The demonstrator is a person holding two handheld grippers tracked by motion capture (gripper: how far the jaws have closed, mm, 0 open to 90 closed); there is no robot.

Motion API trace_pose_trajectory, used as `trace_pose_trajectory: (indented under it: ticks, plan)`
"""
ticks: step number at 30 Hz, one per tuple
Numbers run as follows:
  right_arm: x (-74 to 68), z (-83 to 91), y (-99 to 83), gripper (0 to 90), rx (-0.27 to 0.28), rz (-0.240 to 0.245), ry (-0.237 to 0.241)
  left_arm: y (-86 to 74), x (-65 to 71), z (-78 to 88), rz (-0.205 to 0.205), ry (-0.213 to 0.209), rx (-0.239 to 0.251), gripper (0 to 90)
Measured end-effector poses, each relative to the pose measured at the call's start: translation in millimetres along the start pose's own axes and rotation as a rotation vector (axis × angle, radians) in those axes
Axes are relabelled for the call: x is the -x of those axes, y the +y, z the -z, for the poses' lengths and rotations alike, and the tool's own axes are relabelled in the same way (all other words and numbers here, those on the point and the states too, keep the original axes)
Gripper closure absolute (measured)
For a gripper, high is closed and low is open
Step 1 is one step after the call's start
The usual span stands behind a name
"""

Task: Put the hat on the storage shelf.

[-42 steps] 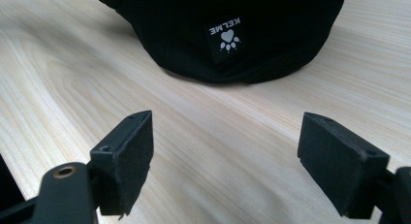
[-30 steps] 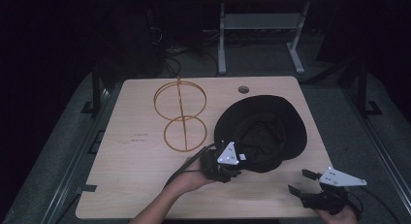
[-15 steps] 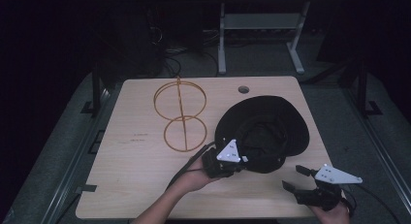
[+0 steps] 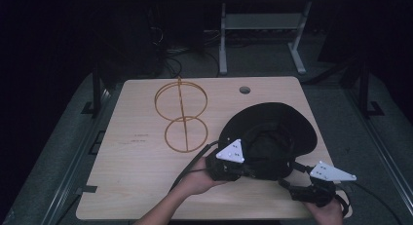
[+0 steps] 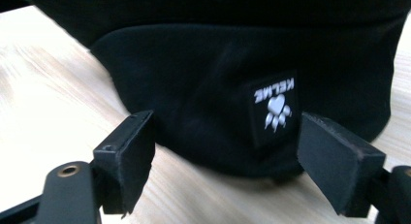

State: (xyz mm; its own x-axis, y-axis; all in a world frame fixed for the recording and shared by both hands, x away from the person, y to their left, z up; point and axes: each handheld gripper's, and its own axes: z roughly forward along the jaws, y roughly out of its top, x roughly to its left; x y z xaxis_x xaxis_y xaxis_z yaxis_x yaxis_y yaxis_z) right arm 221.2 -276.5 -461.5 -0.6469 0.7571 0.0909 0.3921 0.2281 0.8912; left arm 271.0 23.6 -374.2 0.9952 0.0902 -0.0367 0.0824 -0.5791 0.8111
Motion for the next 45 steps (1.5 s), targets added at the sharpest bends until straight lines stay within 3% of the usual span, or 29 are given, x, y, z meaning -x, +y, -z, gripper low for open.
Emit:
trace_pose_trajectory:
  ticks: [3,5,6,7,8,13,17,22,29,36,38,42,45]
  plan:
    - [0.9,-2.1,0.4,22.2,-0.001,0.006,0.000,2.7,3.0,-0.5,-0.014,-0.010,-0.002,85.6]
    - [1.9,-2.9,-0.6,33.2,0.003,0.020,-0.010,4.1,4.7,-1.4,-0.019,-0.018,0.001,85.6]
    - [1.9,-2.9,-0.6,33.2,0.003,0.020,-0.010,4.5,5.2,-2.1,-0.019,-0.023,0.004,85.6]
    - [4.7,-3.8,-1.1,41.7,0.005,0.004,-0.009,4.9,6.1,-3.4,-0.023,-0.029,0.001,85.8]
    - [4.7,-3.8,-1.1,41.7,0.005,0.004,-0.009,4.9,6.1,-3.4,-0.023,-0.029,0.001,85.8]
    - [6.2,-2.3,-3.2,66.9,0.006,0.002,-0.012,4.3,6.4,-6.1,-0.035,-0.031,-0.014,85.8]
    - [3.0,0.2,-1.9,76.1,0.019,0.018,-0.025,1.7,5.6,-5.2,-0.028,-0.012,-0.011,85.4]
    - [0.1,2.2,-0.4,80.3,0.031,0.027,-0.023,-1.5,5.7,-2.9,-0.036,-0.001,-0.024,80.6]
    - [-2.5,6.2,2.8,85.6,0.067,-0.005,0.003,-10.3,9.6,-1.2,-0.034,0.027,-0.044,63.9]
    - [-3.6,7.4,9.6,86.4,0.085,-0.031,0.024,-19.2,13.9,3.7,-0.048,0.050,-0.052,58.2]
    - [-4.0,8.7,12.7,86.5,0.093,-0.058,0.038,-22.0,14.3,6.1,-0.048,0.056,-0.049,57.4]
    - [-4.6,8.2,15.5,86.5,0.090,-0.057,0.038,-27.2,17.1,9.4,-0.057,0.077,-0.060,55.7]
    - [-0.3,10.1,20.6,86.6,0.102,-0.086,0.054,-33.8,18.2,15.5,-0.041,0.081,-0.035,53.9]
